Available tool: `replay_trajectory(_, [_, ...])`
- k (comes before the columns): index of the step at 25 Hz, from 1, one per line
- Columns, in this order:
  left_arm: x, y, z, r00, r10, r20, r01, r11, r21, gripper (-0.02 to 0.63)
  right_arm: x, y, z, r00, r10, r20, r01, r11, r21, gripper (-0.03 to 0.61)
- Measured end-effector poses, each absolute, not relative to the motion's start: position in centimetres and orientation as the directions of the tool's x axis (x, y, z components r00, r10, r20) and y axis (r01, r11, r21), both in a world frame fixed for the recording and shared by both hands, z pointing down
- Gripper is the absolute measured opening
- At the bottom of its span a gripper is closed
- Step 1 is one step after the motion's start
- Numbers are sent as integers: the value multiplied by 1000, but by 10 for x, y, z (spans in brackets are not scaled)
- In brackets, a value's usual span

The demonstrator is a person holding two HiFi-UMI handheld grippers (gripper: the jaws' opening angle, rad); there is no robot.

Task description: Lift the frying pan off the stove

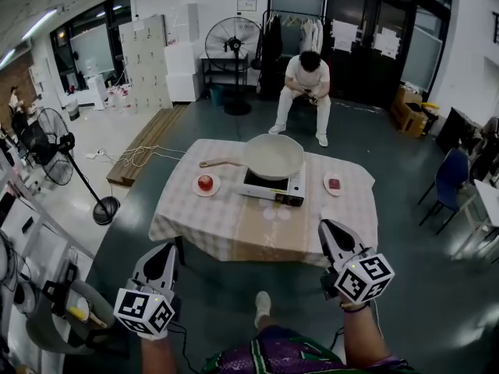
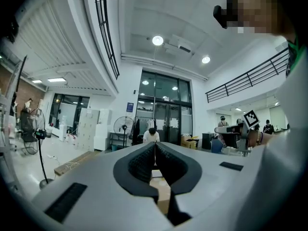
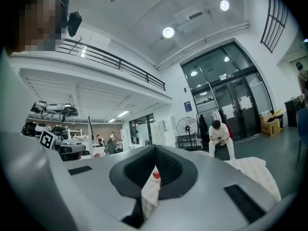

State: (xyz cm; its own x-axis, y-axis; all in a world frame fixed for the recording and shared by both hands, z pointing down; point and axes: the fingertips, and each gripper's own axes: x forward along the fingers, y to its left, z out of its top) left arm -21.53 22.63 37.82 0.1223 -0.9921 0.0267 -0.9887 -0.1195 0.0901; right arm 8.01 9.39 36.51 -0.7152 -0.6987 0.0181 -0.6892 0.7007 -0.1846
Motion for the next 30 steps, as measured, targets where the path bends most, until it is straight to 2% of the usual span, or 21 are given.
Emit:
replay_trajectory(10, [-258, 43, 373, 114, -993, 39, -991, -110, 77, 23, 31, -90, 365, -746, -666, -13, -650, 732, -206, 8])
replay_trajectory(16, [-249, -86, 354, 149, -987, 64, -989, -150, -1, 25, 23, -202, 353, -770, -637, -35, -619, 758, -206, 8])
replay_trajectory(24, [-249, -178, 351, 182, -983, 26, -981, -180, 73, 26, 4, -285, 370, -797, -603, -22, -584, 780, -225, 8])
replay_trajectory(25, [-250, -184, 350, 198, -980, 21, -978, -197, 66, 40, 1, -288, 369, -800, -599, -25, -580, 784, -221, 8])
replay_trajectory(26, [-249, -192, 349, 226, -974, 20, -973, -224, 54, 87, -1, -292, 369, -802, -596, -29, -578, 787, -215, 8])
replay_trajectory(28, [-241, -209, 353, 304, -952, 35, -953, -303, 16, 273, -3, -300, 372, -800, -599, -32, -580, 786, -213, 8])
replay_trajectory(30, [-233, -227, 361, 371, -926, 70, -927, -373, -19, 377, -3, -307, 378, -793, -608, -24, -589, 777, -223, 8])
